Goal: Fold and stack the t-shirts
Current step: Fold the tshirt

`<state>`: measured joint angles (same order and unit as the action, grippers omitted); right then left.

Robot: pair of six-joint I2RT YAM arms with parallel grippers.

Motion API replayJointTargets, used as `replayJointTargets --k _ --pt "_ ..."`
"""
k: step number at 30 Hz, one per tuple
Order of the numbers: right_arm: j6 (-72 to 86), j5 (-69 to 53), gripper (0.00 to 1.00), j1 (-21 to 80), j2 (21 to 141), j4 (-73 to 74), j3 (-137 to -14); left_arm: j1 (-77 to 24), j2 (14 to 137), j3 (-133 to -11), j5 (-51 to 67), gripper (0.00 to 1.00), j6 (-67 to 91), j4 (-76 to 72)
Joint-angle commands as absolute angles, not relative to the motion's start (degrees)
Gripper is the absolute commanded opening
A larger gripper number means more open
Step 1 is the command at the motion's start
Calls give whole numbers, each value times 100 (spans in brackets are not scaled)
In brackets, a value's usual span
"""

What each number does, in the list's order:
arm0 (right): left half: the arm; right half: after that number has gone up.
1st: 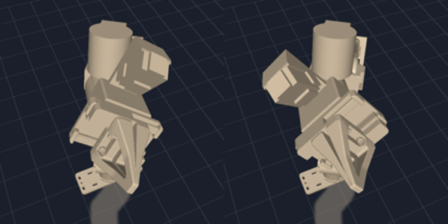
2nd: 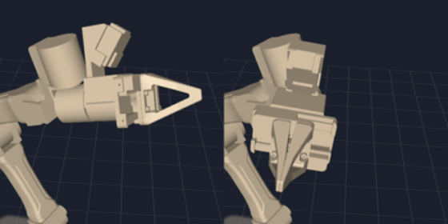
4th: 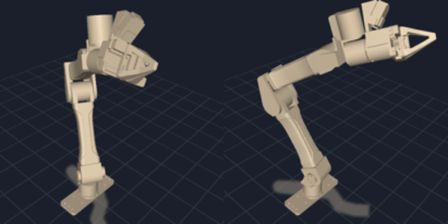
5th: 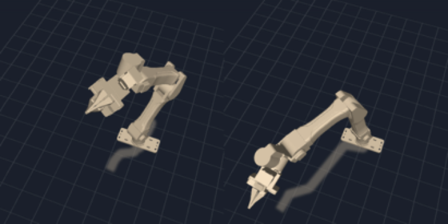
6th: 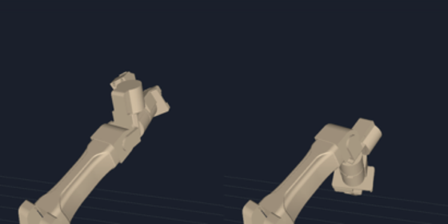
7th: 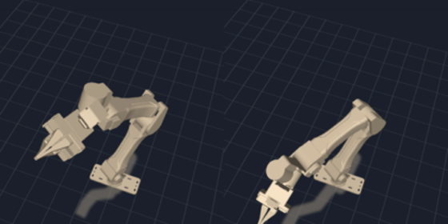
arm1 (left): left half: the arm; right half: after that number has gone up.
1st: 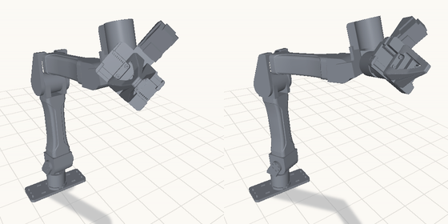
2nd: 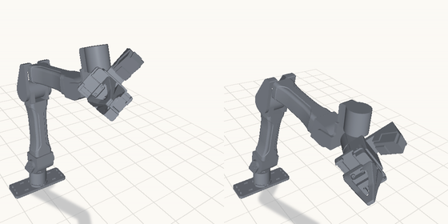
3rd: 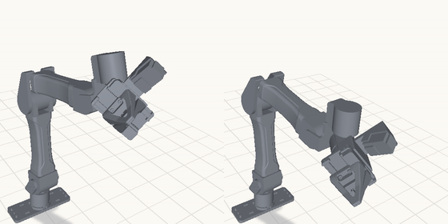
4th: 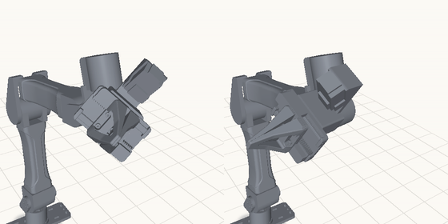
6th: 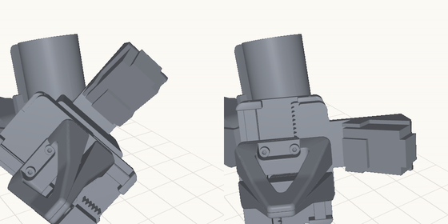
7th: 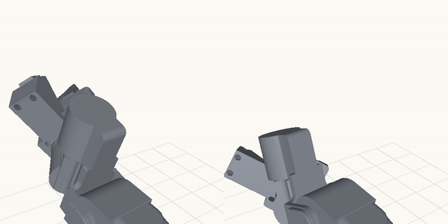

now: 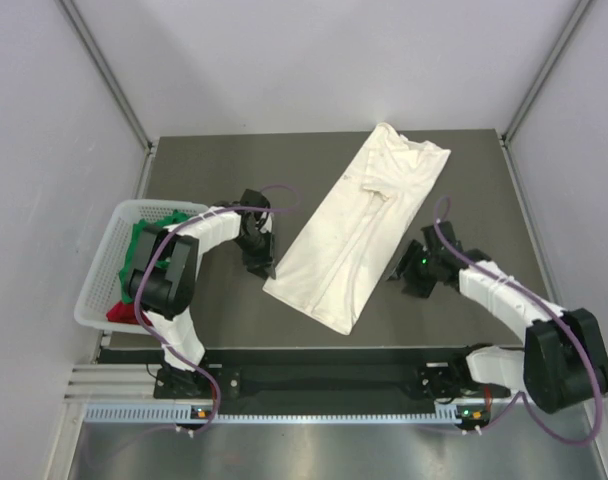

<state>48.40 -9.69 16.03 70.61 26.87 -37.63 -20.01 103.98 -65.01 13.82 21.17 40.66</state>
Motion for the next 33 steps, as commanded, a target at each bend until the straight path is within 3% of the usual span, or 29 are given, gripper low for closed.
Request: replayJointTargets --k 1,5,16,19,20,25,33 --pt "5896 -326 56 2676 6435 2383 -3288 -2153 10450 -6188 1257 24 2171 3885" --pt "6529 -132 55 3672 6705 1882 -2988 -2215 10319 -6056 1239 0 2250 3876" --pt "6890 413 44 4913 7664 1731 -3340 -2241 10037 -5748 923 0 2382 3911" --pt "6908 527 17 4913 7524 2029 -3261 -2285 10002 -5704 949 0 2443 3911" --pt "6873 580 1 4913 7454 2126 -3235 -2311 9941 -5695 949 0 2478 3929" --pt "6549 1010 0 4913 6743 3207 -3279 -2733 9502 -5301 1353 0 2882 3674" --pt "6460 931 0 4913 5759 4288 -2743 -4200 8825 -4677 1125 0 4174 3463"
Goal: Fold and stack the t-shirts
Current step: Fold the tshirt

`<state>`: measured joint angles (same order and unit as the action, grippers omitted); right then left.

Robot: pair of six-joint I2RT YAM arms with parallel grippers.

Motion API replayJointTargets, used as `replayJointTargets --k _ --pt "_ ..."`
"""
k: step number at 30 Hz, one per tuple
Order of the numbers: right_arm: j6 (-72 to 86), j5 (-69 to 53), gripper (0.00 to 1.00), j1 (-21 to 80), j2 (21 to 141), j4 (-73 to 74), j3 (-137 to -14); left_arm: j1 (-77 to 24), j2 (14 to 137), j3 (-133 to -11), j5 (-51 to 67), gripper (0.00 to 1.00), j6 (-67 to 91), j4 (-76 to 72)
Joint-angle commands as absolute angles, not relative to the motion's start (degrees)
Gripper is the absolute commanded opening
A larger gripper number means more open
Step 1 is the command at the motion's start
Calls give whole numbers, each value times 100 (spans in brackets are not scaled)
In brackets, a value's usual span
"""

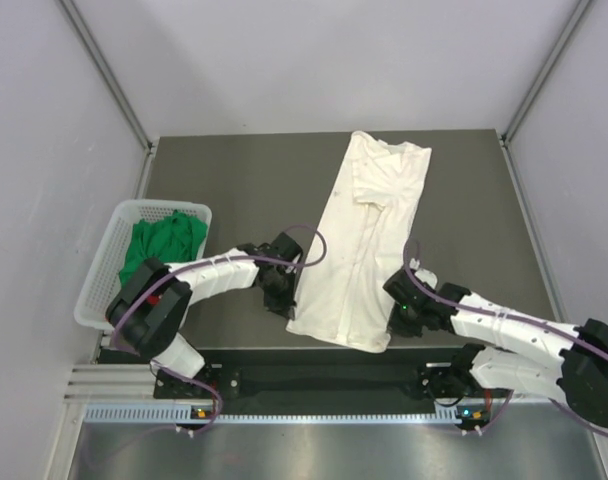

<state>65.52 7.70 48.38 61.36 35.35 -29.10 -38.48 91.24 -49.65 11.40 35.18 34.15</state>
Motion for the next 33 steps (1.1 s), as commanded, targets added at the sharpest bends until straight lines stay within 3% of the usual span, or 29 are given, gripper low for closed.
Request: replayJointTargets --k 1,4,5,7,12,18,25,33 --pt "6460 958 0 4922 5644 4385 -2699 -4288 8729 -4589 1125 1 4436 3393" --pt "6390 941 6 4913 5265 4736 -2637 -4552 8518 -4360 994 13 4806 3410" --pt "6390 949 21 4913 5204 4955 -2732 -4648 8447 -4351 941 16 4842 3436" --pt "6320 1037 27 4913 5028 5167 -2908 -4693 8176 -4429 687 27 4878 3533" --pt "5594 1651 38 4748 5123 5686 -4137 -4807 7516 -4991 510 34 4729 3446" --pt "2819 1258 36 2860 6430 4713 -5965 -5001 7110 -4826 1229 33 4860 1753" --pt "1696 766 34 2128 8067 4316 -8022 -5641 7952 -4939 976 33 4939 1240" --pt "1740 27 29 1451 8131 4017 -7630 -6301 8901 -5326 581 31 5317 1081"
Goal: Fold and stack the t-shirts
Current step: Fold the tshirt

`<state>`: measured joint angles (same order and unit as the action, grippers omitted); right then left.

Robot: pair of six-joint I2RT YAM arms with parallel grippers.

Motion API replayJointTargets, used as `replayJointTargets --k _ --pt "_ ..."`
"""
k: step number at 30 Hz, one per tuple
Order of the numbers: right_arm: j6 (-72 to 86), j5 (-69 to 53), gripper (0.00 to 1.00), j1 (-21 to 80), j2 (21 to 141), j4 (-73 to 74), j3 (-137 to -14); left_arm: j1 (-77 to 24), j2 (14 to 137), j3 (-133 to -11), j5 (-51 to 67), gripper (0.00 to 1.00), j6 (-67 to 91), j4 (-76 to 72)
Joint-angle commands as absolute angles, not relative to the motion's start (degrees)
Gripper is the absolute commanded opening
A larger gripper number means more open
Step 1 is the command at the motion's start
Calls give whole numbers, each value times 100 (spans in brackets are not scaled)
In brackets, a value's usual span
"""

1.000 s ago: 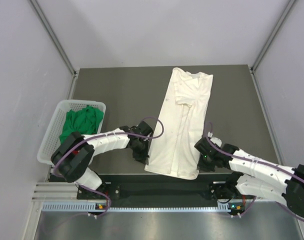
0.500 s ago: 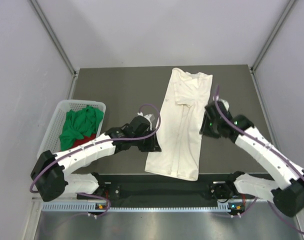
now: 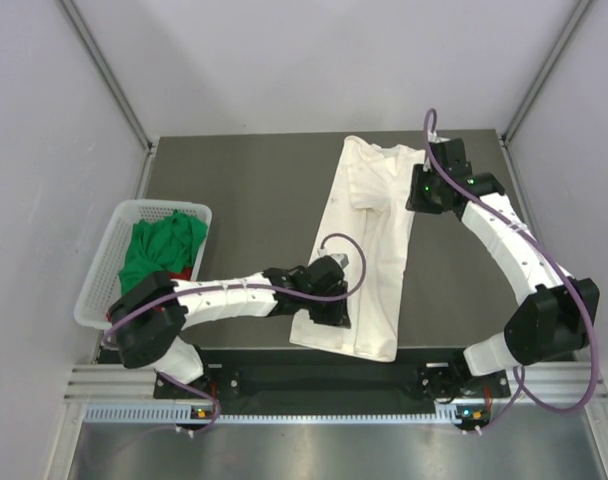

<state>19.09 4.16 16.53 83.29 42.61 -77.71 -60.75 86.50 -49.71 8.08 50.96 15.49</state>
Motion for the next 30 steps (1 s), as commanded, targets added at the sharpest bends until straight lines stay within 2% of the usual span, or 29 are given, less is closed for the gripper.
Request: replayJointTargets --k 1,7,18,30 --pt "1758 9 29 1389 8060 3903 -7385 -6441 9016 -5370 589 31 5361 1090" --pt "1696 -430 29 1064 7638 3683 -6830 -6872 9641 -5721 396 33 5554 1116" --pt "1687 -598 29 958 7444 3648 -6812 -7057 10177 -5976 53 33 5748 1468" --pt "1714 -598 29 906 7392 3612 -6706 -7154 9817 -6258 -580 33 5818 2320"
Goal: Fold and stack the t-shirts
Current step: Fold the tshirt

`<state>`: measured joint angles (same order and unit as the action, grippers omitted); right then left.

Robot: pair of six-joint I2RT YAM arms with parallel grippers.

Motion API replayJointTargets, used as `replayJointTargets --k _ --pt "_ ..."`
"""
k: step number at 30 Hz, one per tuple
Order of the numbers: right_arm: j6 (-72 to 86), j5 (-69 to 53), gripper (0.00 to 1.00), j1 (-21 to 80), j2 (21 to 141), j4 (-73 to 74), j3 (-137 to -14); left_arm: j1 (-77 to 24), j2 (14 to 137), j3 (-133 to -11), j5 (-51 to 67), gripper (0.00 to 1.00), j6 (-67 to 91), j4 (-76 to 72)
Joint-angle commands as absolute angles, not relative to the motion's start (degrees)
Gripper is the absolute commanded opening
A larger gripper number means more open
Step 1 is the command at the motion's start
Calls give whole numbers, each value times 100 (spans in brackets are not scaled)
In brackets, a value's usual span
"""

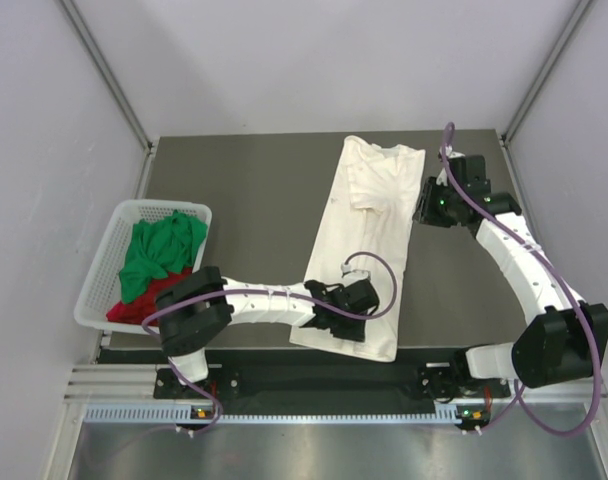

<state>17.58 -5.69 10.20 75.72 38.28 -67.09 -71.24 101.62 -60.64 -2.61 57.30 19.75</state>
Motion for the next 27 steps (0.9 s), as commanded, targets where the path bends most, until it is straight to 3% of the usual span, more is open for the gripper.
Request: replayJointTargets --k 1,14,17,18,21,27 --pt "1705 -598 29 914 7383 3621 -6706 -7163 9817 -6232 -571 33 5827 2320" --pt "1731 -580 30 861 7269 3647 -6680 -7260 10336 -6293 -272 31 5836 2109" --pt "1731 -563 30 853 7260 3665 -6671 -7260 10310 -6275 -334 23 5871 2197" --pt "1731 -554 30 861 7242 3665 -6671 -7260 10301 -6275 -369 12 5871 2232" --pt "1731 -545 30 852 7233 3665 -6653 -7260 10222 -6398 -439 0 5915 2513" --pt "1758 -536 30 809 7268 3656 -6592 -7260 10028 -6644 -755 0 6003 3241"
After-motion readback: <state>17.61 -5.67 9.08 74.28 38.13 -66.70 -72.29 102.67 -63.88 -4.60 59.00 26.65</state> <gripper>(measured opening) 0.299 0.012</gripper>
